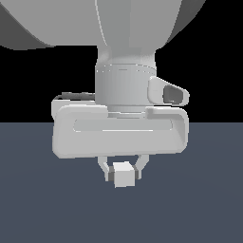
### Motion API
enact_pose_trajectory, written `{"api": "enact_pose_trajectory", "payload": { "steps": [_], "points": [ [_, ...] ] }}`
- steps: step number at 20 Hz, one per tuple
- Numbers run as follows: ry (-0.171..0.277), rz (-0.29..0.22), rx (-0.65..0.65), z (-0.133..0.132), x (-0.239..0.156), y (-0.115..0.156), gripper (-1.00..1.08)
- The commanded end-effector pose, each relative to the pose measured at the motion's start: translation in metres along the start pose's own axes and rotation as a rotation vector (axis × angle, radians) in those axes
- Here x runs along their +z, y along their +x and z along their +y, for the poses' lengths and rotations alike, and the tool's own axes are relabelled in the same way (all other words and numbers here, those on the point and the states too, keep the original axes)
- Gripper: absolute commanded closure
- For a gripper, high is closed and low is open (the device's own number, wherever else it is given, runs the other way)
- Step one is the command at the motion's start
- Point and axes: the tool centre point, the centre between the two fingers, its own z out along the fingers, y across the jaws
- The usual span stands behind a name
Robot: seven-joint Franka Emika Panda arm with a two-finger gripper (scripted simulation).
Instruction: Plug the charger into the wall socket.
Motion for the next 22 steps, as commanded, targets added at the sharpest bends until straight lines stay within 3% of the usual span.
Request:
{"api": "enact_pose_trajectory", "payload": {
  "steps": [1, 15, 22],
  "points": [
    [0.000, 0.001, 0.000, -0.002, -0.004, 0.004, 1.08],
    [0.000, 0.001, -0.001, -0.028, -0.061, 0.060, 1.08],
    [0.000, 0.001, -0.001, -0.035, -0.075, 0.075, 1.08]
  ]
}}
